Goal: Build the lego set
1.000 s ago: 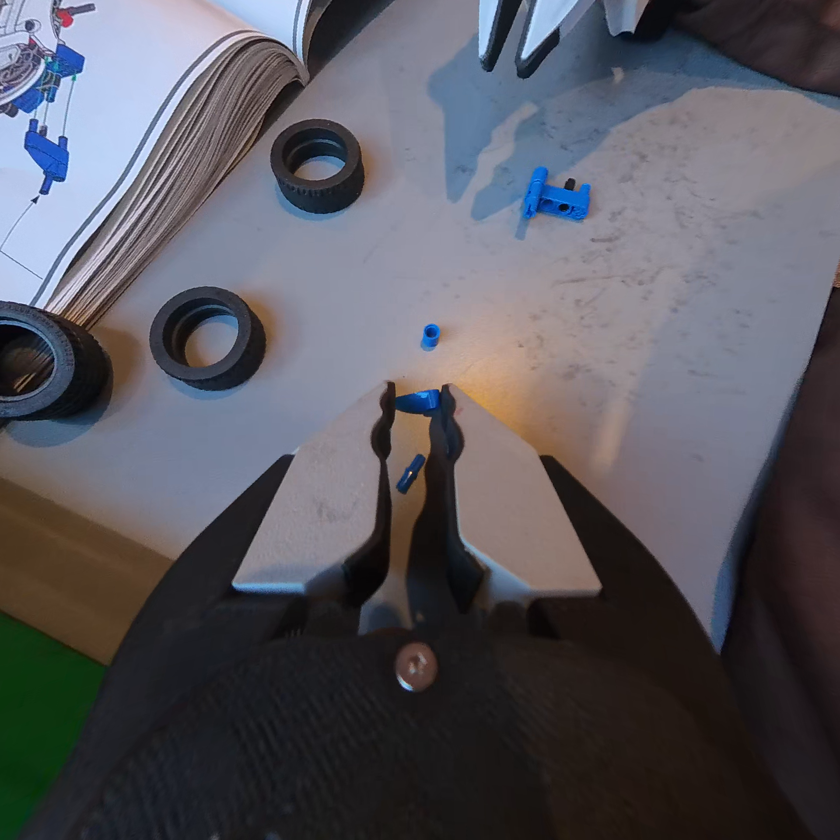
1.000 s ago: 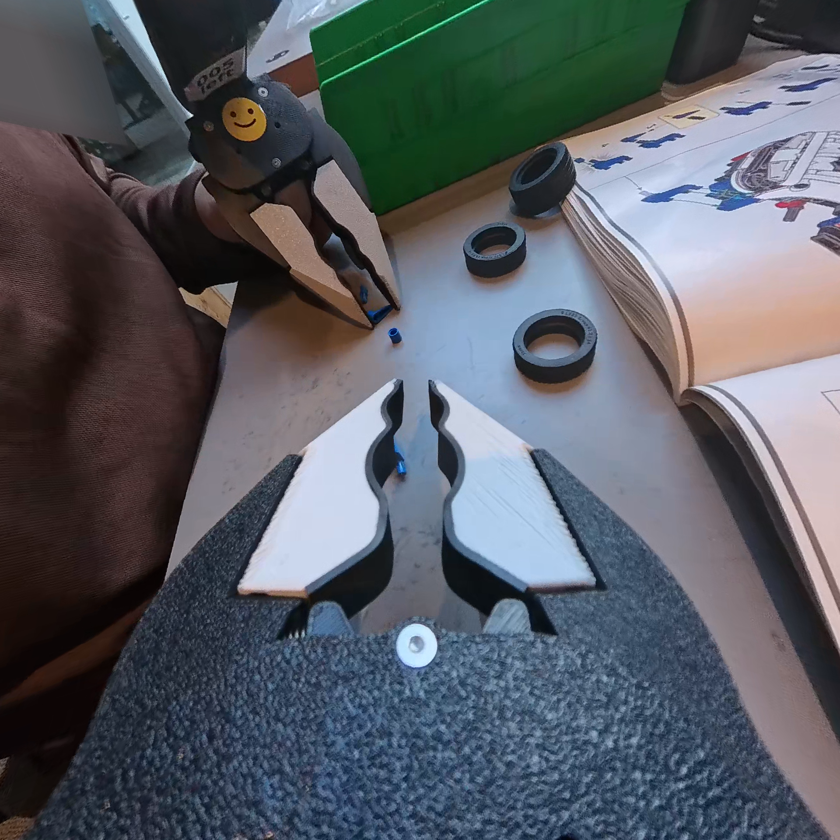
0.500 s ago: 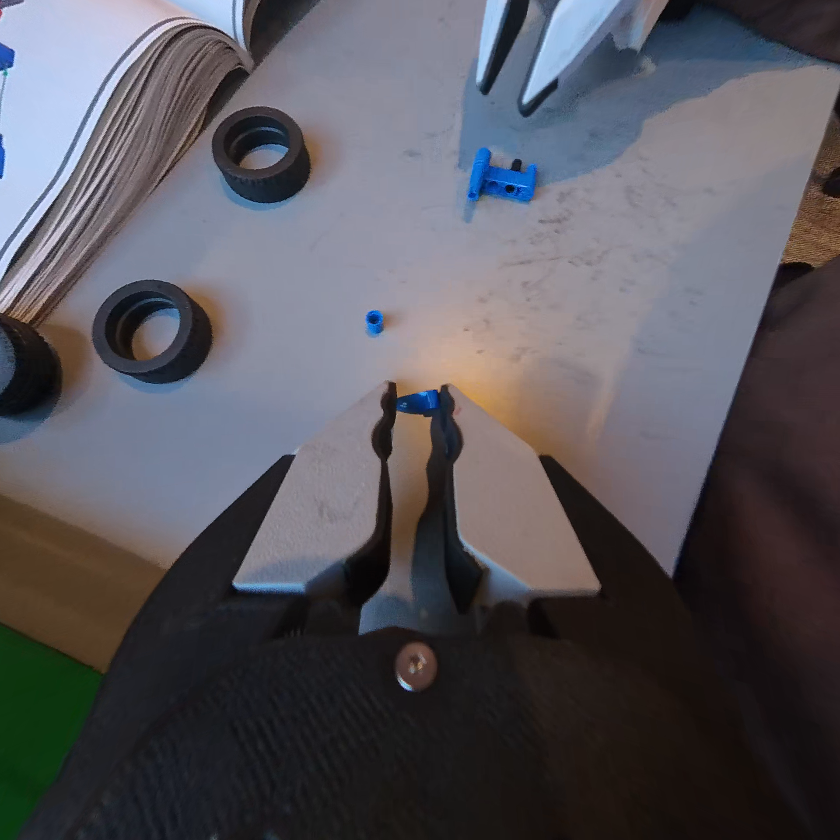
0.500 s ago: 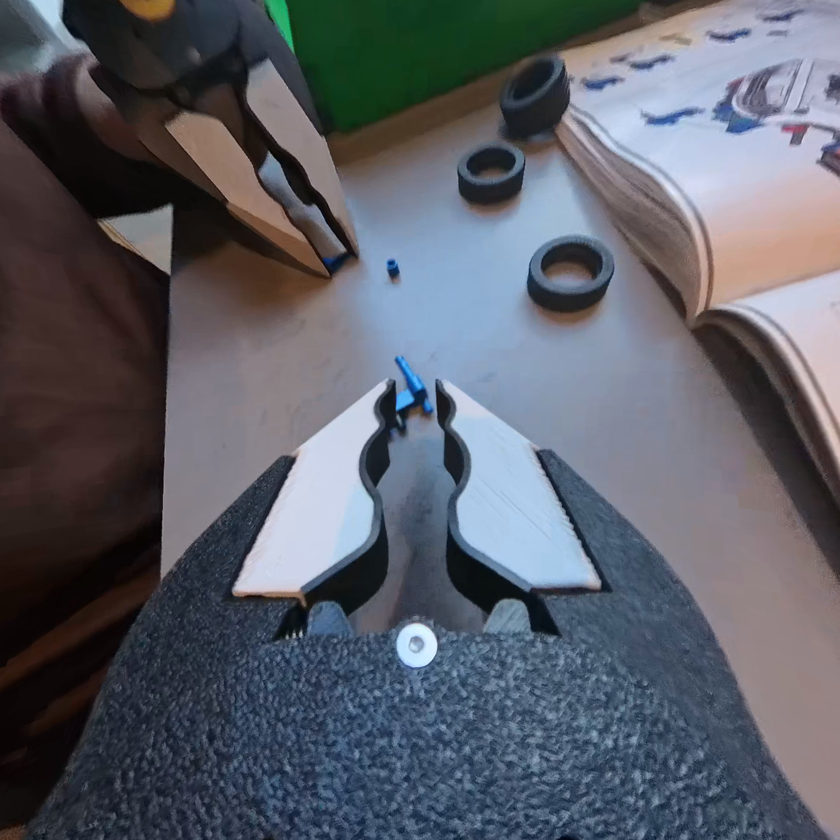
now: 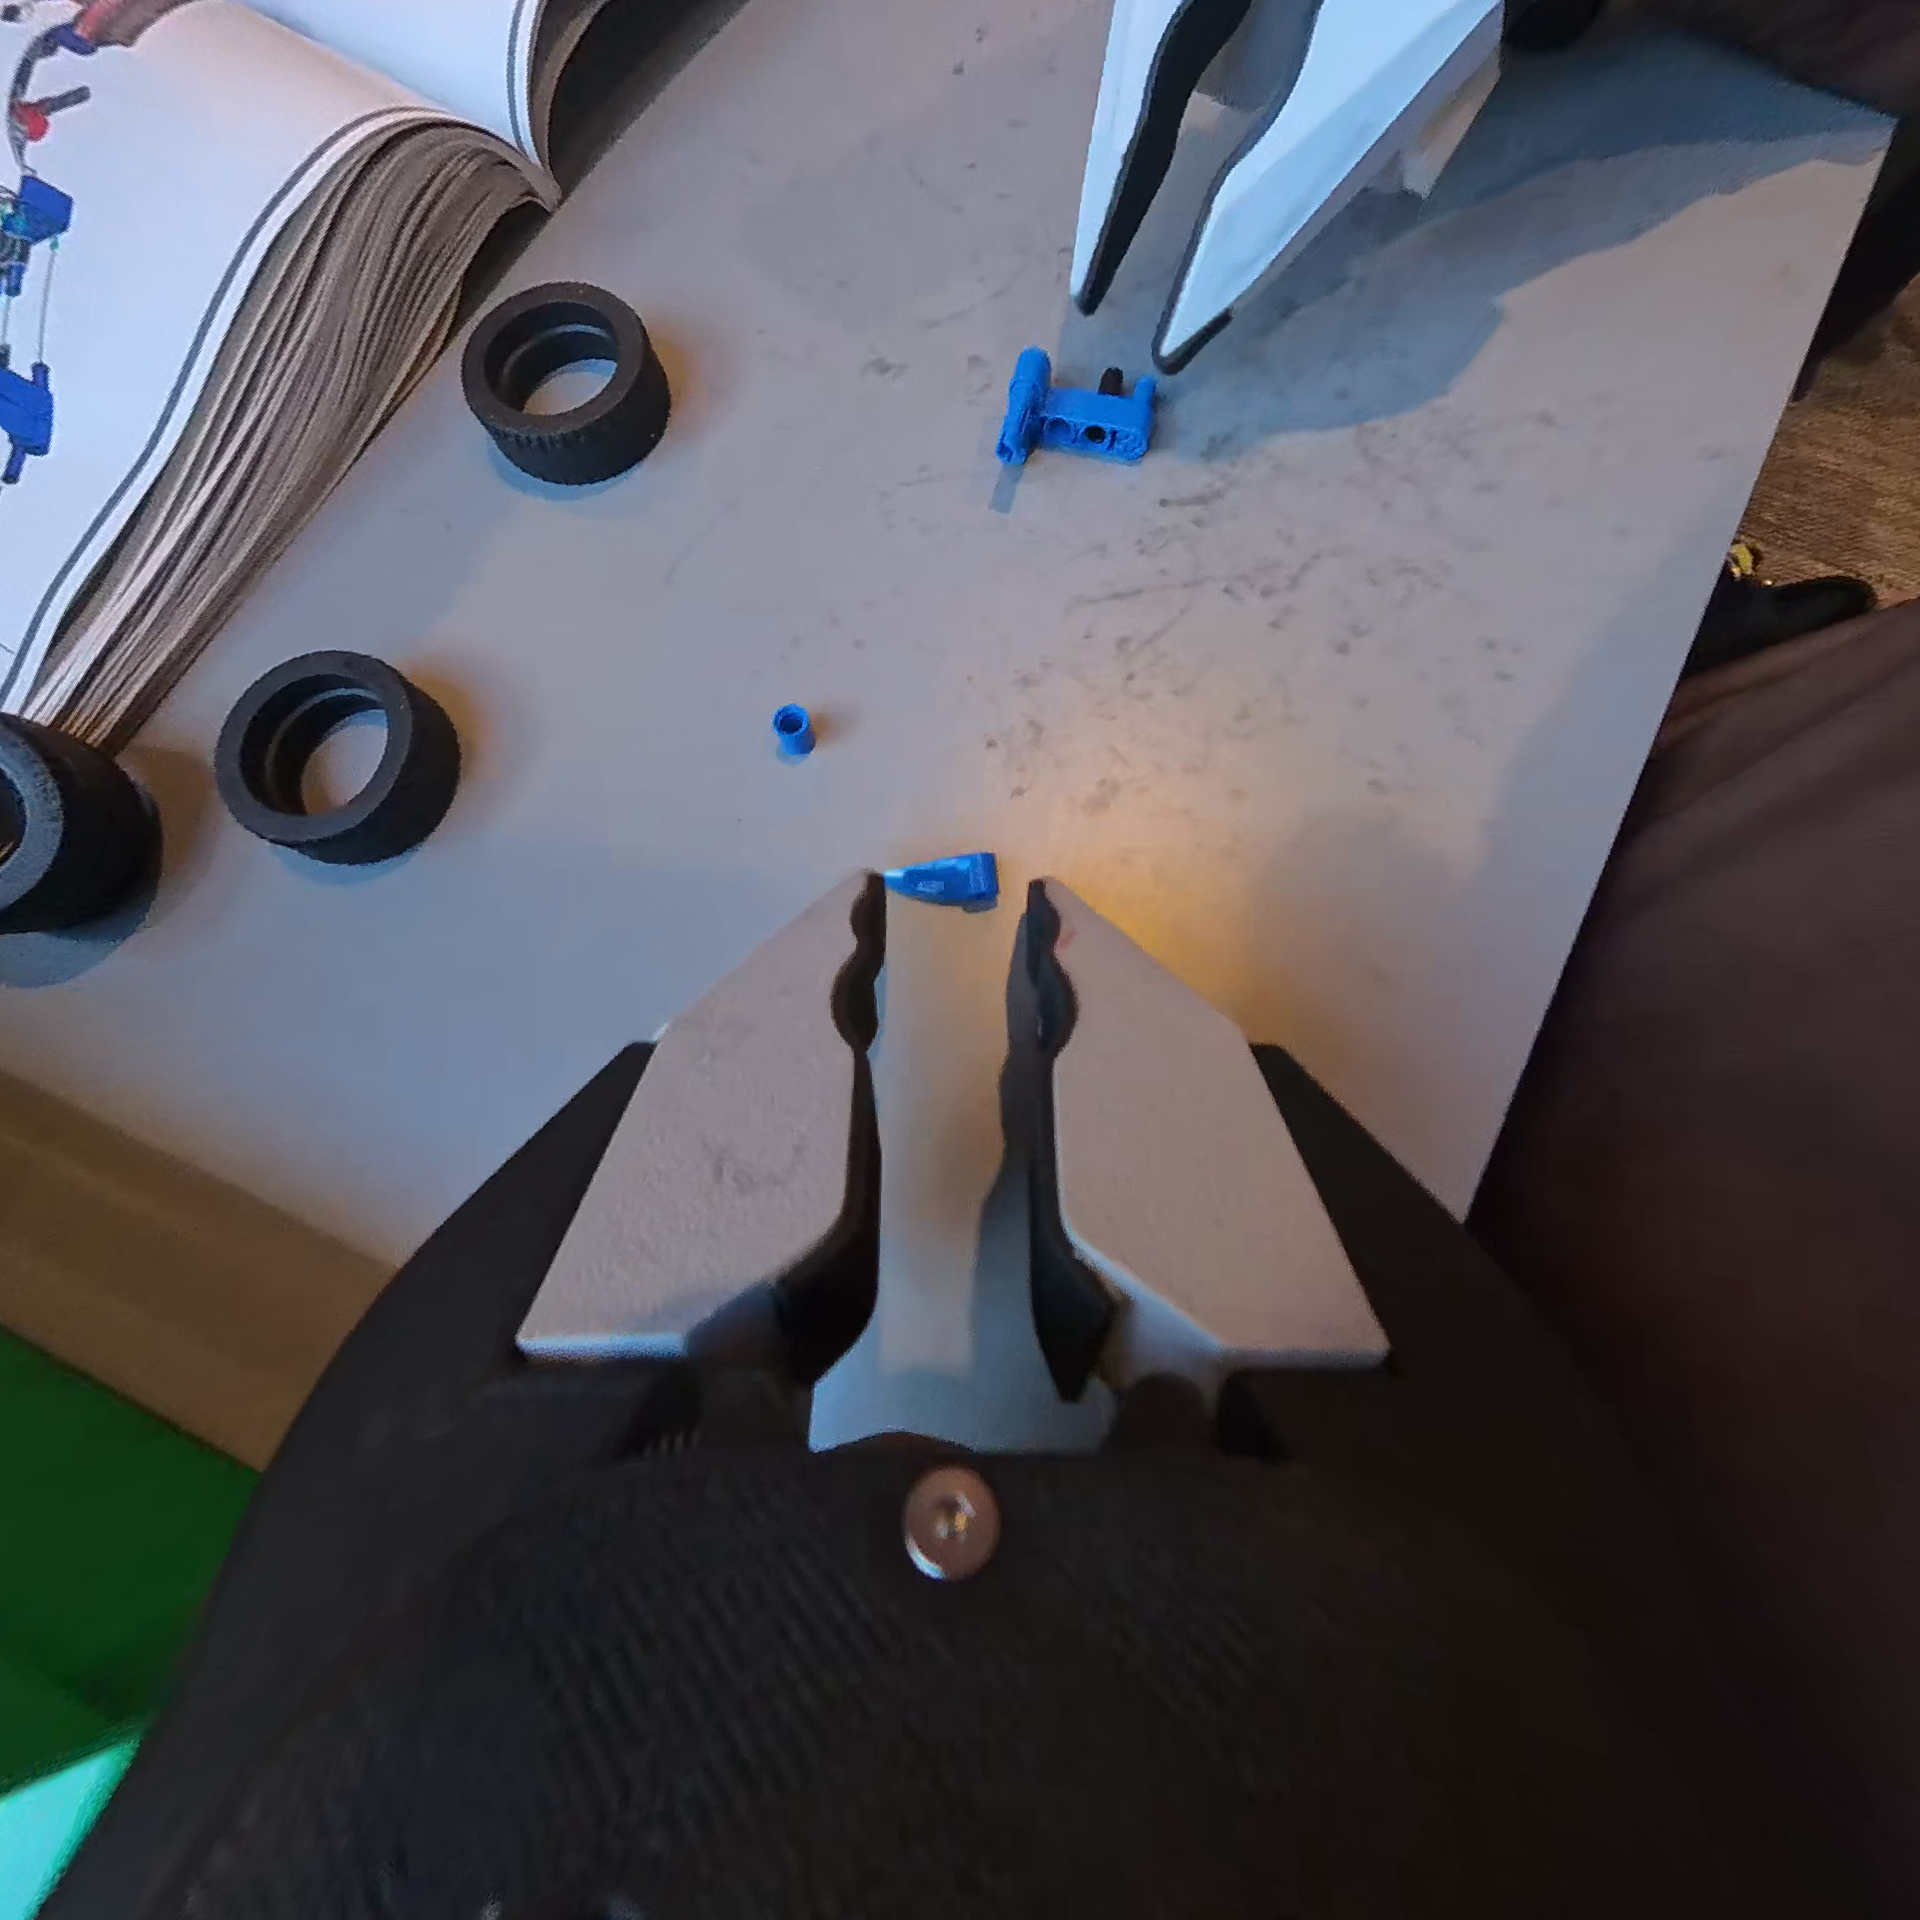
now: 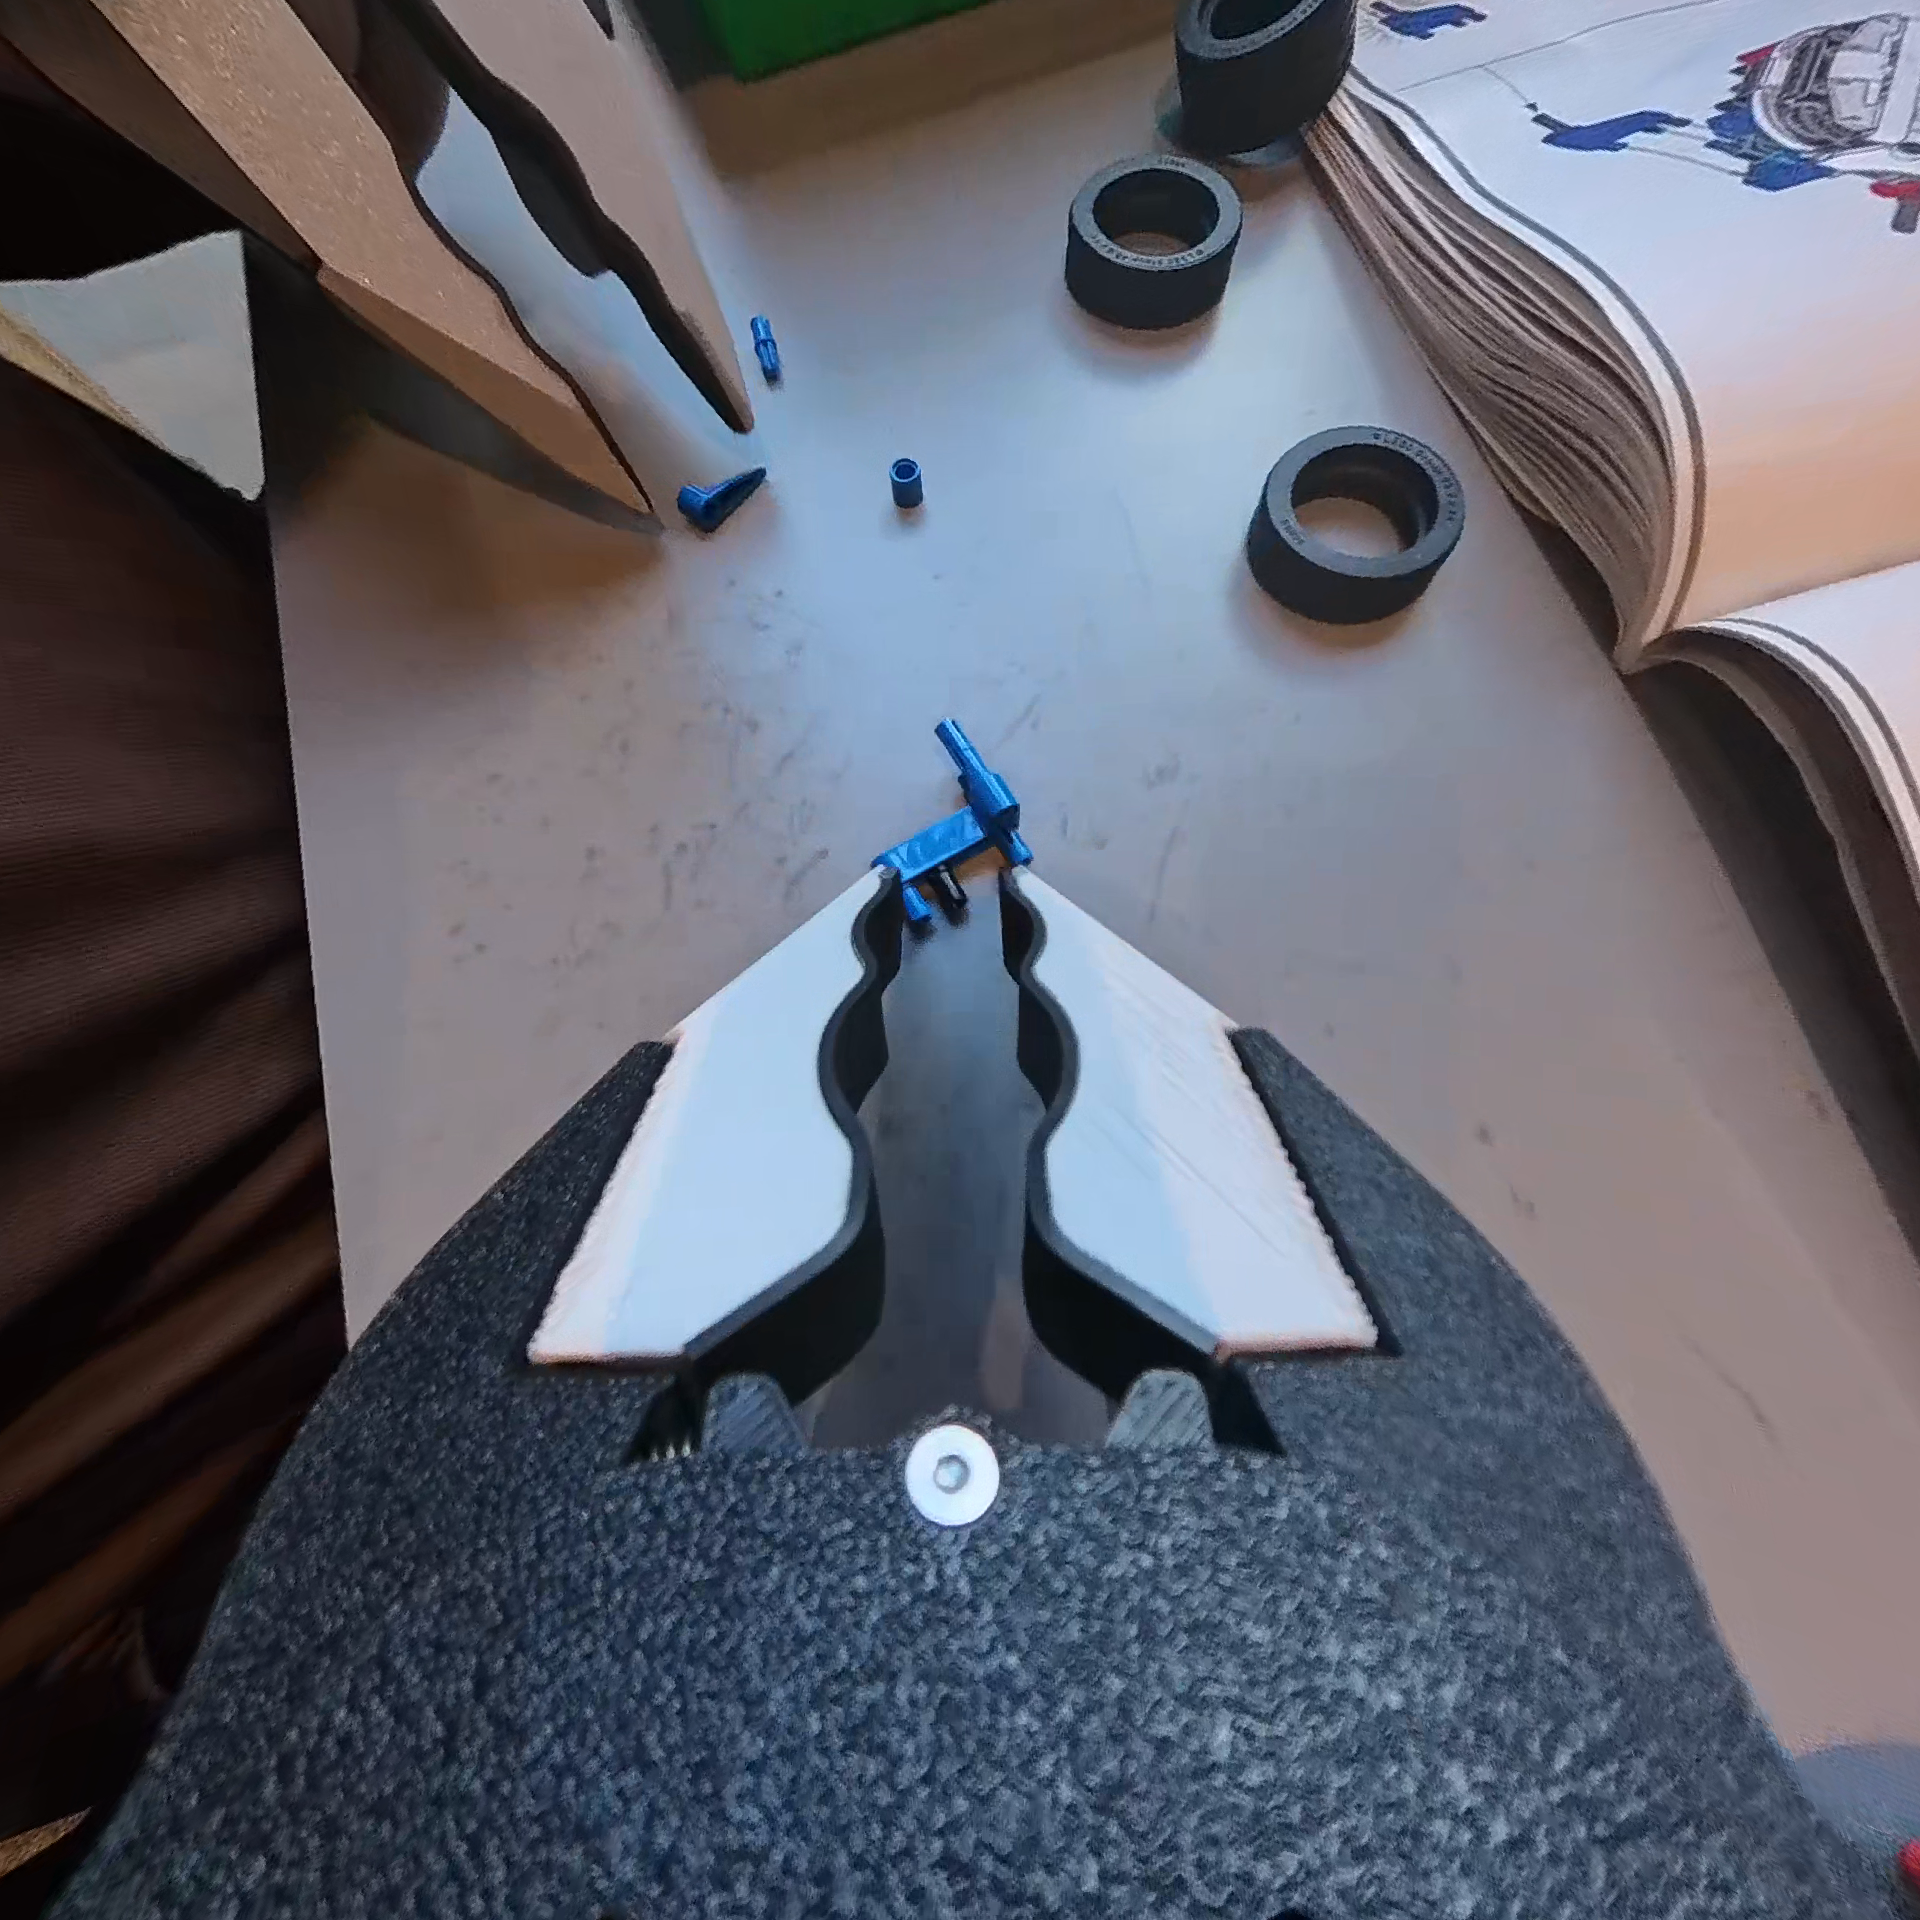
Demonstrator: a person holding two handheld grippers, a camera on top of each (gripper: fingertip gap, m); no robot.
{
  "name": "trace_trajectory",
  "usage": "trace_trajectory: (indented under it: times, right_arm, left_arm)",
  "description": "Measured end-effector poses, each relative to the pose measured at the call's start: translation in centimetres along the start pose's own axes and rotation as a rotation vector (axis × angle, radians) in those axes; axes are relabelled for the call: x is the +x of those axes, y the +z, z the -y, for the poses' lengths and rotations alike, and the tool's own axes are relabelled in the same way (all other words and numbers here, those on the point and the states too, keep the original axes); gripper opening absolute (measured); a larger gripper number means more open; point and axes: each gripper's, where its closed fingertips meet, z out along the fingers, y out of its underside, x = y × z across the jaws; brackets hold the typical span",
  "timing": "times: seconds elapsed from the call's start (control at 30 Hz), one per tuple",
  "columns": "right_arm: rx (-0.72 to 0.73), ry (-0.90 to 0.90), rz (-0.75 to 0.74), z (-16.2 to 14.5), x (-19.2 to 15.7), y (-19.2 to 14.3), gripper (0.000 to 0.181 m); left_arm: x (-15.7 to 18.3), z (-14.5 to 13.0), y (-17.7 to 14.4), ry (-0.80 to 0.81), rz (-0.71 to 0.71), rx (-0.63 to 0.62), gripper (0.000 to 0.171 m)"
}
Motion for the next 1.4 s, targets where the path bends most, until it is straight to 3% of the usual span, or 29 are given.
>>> trace_trajectory:
  times: [0.3, 0.5, 0.77, 0.93, 1.4]
  right_arm:
    - [0.011, -0.020, 0.003, 0.2, -0.4, 0.0, 0.019]
    - [0.075, -0.037, -0.004, 2.5, -0.8, -0.2, 0.018]
    - [0.031, -0.119, 0.089, 6.7, -4.7, 5.7, 0.018]
    - [-0.024, -0.128, 0.134, 6.9, -5.5, 8.5, 0.018]
    - [-0.007, -0.088, 0.149, 7.3, -4.7, 8.9, 0.016]
  left_arm:
    - [0.3, -0.2, -0.2, 0.028, 0.037, 0.017, 0.023]
    - [-0.3, -0.5, -1.1, 0.045, 0.103, 0.086, 0.023]
    - [-2.3, -1.8, -2.5, -0.002, 0.131, 0.094, 0.025]
    - [-4.2, -2.9, -3.3, -0.033, 0.164, 0.082, 0.025]
    - [-4.3, -3.8, -2.9, -0.122, 0.034, 0.043, 0.026]
